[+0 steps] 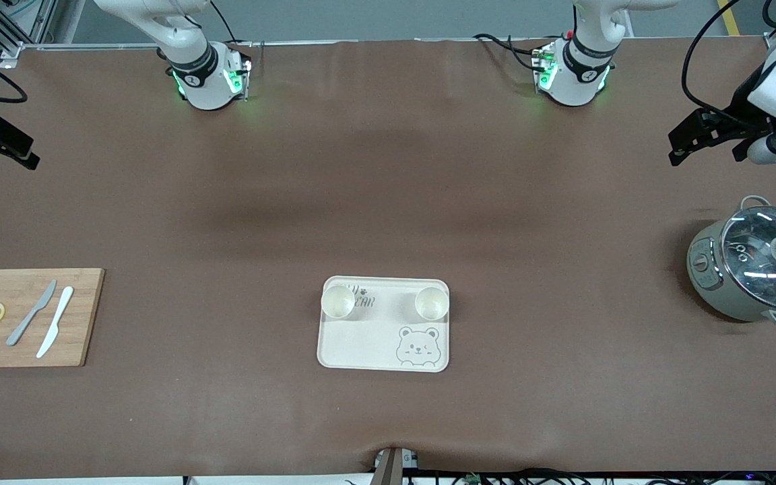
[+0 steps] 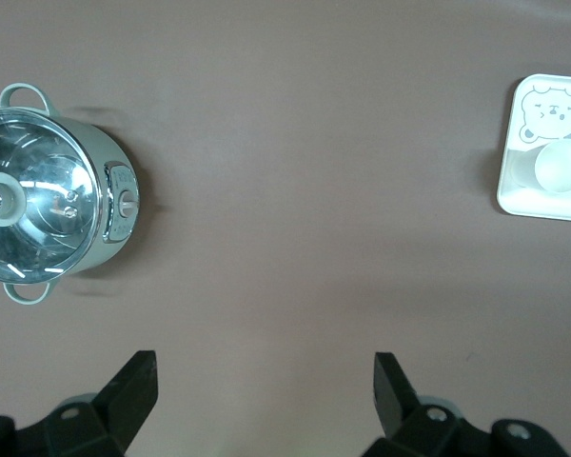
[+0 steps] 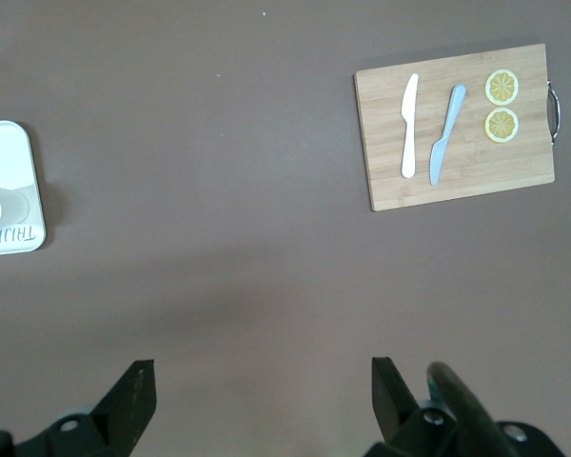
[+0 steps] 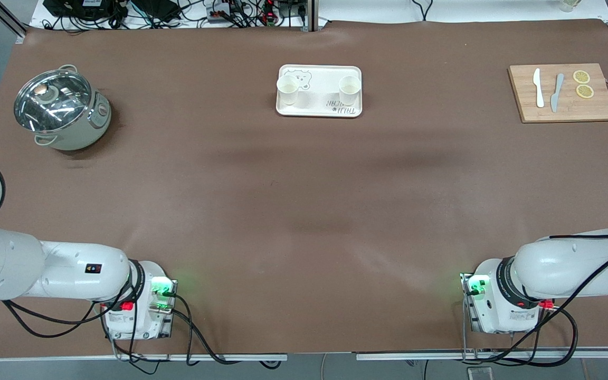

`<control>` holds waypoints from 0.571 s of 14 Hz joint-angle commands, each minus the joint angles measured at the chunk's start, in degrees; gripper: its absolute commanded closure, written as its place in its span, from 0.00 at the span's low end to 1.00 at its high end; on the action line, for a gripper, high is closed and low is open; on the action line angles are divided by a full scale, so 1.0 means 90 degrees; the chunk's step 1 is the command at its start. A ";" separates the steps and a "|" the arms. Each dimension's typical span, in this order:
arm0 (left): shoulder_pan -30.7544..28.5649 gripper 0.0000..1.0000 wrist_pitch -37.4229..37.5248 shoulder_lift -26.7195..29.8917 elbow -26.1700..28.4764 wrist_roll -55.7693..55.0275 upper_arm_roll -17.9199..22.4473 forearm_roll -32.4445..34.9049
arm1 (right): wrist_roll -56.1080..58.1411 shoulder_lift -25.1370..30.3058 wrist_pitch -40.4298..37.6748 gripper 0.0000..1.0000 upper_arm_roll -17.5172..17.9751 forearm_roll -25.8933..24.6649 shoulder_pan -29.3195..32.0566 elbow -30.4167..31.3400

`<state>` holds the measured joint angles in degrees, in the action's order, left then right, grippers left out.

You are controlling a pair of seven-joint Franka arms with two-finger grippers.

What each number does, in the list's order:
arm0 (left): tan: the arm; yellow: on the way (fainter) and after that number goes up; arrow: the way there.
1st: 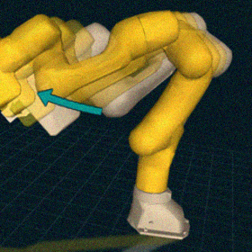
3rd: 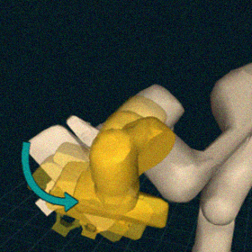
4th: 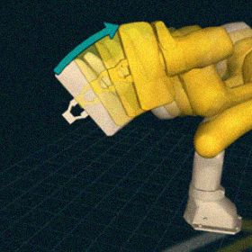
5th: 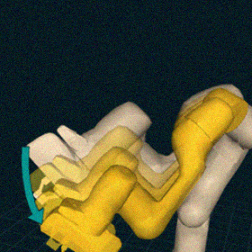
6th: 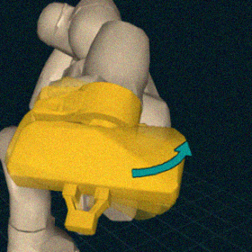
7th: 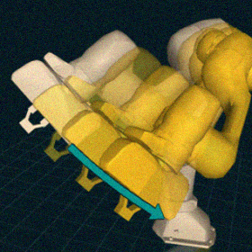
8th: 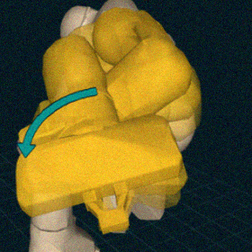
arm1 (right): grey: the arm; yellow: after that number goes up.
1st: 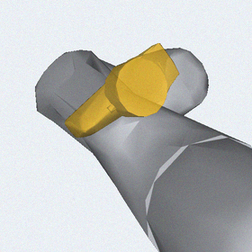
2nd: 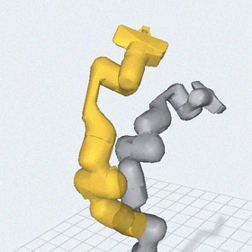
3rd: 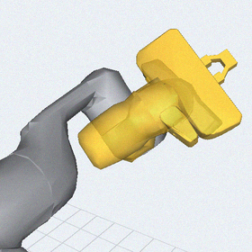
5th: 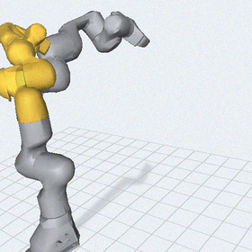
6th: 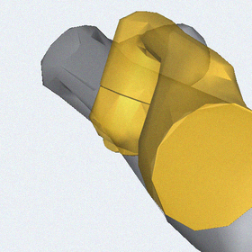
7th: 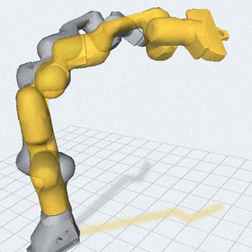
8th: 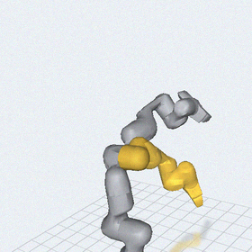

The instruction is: Place white IKEA cup upright on tray with both arms

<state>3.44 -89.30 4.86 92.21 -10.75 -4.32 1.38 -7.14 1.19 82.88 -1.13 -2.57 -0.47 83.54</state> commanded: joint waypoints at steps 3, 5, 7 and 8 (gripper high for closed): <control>-0.0050 0.00 0.0186 -0.0012 -0.0109 -0.0066 0.0001 -0.0124 | 0.0032 0.0033 -0.0205 0.00 0.0008 -0.0115 -0.0026 -0.0005; -0.0050 0.00 0.0186 -0.0012 -0.0118 -0.0065 0.0001 -0.0124 | 0.0032 0.0033 -0.0215 0.00 0.0008 -0.0105 -0.0026 -0.0005; -0.0050 0.00 0.0186 -0.0022 -0.0128 -0.0046 0.0011 -0.0124 | 0.0032 0.0033 -0.0273 0.00 0.0008 -0.0105 -0.0026 -0.0014; -0.0050 0.00 0.0186 -0.0022 -0.0128 -0.0046 0.0011 -0.0124 | 0.0032 0.0033 -0.0302 0.00 0.0008 -0.0096 -0.0026 -0.0014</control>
<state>3.41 -88.69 4.86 92.19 -10.87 -4.22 1.38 -7.14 1.20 81.08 -1.13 -2.57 -0.47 83.54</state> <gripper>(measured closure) 0.000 0.000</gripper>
